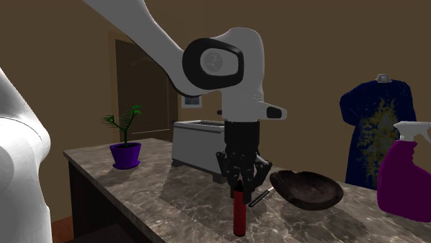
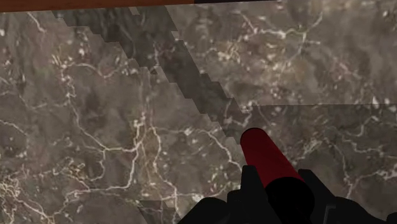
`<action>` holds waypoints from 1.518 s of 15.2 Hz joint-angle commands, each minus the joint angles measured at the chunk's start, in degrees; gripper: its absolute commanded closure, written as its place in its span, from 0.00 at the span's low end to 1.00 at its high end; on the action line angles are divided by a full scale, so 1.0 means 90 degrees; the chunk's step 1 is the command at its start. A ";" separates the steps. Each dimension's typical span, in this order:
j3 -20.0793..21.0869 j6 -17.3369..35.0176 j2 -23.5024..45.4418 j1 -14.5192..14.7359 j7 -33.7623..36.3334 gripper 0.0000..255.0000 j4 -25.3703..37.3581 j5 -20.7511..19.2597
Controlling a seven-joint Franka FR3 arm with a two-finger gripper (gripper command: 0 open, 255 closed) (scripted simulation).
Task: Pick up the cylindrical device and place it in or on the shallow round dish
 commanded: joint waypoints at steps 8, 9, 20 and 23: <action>0.0023 -0.0200 -0.0109 -0.0005 0.0010 1.00 0.0089 -0.0007; 0.0035 -0.0300 -0.0161 -0.0007 0.0014 1.00 0.0137 -0.0009; 0.0156 -0.1360 -0.0609 -0.0009 0.0039 1.00 0.0753 0.0002; 0.0187 -0.1637 -0.0693 -0.0006 0.0040 1.00 0.0947 0.0012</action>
